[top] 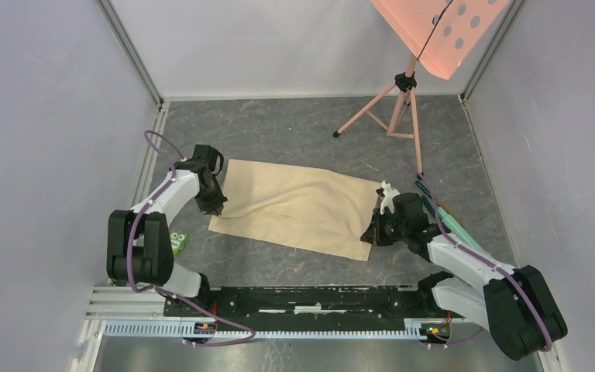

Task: Fold the napkin into a case and place the utensils inside
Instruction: Fold and flatten the napkin at the center of the board.

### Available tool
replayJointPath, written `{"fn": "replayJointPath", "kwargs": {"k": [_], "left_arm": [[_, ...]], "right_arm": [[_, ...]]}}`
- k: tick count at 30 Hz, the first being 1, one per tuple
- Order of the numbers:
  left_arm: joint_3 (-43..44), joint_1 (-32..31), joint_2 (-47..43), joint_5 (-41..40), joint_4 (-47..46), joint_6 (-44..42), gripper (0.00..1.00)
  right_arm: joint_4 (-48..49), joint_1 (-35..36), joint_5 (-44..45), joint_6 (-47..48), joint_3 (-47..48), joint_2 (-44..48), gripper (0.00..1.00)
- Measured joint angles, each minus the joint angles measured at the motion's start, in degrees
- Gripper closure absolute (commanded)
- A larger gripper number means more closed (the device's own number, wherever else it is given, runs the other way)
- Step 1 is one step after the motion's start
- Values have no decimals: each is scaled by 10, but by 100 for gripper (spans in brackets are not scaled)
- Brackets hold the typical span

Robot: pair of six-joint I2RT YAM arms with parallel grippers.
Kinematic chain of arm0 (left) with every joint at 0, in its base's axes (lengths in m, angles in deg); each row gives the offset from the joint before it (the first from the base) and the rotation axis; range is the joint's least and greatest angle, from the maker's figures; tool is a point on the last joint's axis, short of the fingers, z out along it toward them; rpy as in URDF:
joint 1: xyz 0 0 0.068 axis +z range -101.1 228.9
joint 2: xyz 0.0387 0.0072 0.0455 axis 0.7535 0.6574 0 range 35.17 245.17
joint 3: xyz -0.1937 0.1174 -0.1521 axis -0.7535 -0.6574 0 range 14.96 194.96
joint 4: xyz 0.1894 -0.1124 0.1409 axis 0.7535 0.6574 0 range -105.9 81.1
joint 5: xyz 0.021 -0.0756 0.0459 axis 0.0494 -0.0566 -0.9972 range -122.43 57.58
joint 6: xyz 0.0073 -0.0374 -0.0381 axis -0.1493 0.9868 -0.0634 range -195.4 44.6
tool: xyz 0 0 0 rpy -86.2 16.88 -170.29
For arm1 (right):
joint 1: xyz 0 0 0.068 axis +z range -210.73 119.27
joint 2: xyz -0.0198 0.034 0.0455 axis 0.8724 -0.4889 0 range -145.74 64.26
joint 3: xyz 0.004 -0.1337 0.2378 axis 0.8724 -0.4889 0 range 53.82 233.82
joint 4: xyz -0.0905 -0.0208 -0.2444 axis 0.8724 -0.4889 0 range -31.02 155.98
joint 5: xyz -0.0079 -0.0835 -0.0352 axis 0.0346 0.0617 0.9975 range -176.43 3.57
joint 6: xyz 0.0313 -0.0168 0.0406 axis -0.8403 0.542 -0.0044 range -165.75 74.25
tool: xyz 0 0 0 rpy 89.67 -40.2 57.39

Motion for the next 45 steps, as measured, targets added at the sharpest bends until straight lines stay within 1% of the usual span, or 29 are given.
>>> {"fn": "replayJointPath", "kwargs": {"k": [4, 7, 11, 14, 17, 24, 28, 33, 40, 45], "left_arm": [[-9, 0, 35, -13, -1, 23, 98], [-16, 0, 53, -19, 0, 33, 98], [-19, 0, 59, -21, 2, 40, 98], [-18, 0, 51, -28, 2, 40, 98], [-18, 0, 27, -34, 6, 40, 98], [-30, 0, -38, -17, 8, 42, 98], [-57, 0, -55, 4, 13, 59, 98], [-78, 0, -78, 7, 26, 80, 98], [-80, 0, -89, 4, 46, 98, 98], [-80, 0, -130, -2, 65, 115, 98]], "right_arm": [[24, 0, 49, -24, -3, -44, 100], [43, -5, 85, -24, 21, -81, 100], [50, -18, 131, -2, 70, -140, 100], [30, -20, 155, 29, 96, -156, 100], [-5, -20, 162, 56, 110, -145, 100], [-61, -16, 149, 82, 114, -64, 100], [-79, -16, 144, 86, 114, -62, 100], [-100, -16, 142, 89, 114, -55, 100], [-125, -16, 132, 89, 114, -18, 100], [-141, -16, 122, 88, 114, 8, 100]]}}
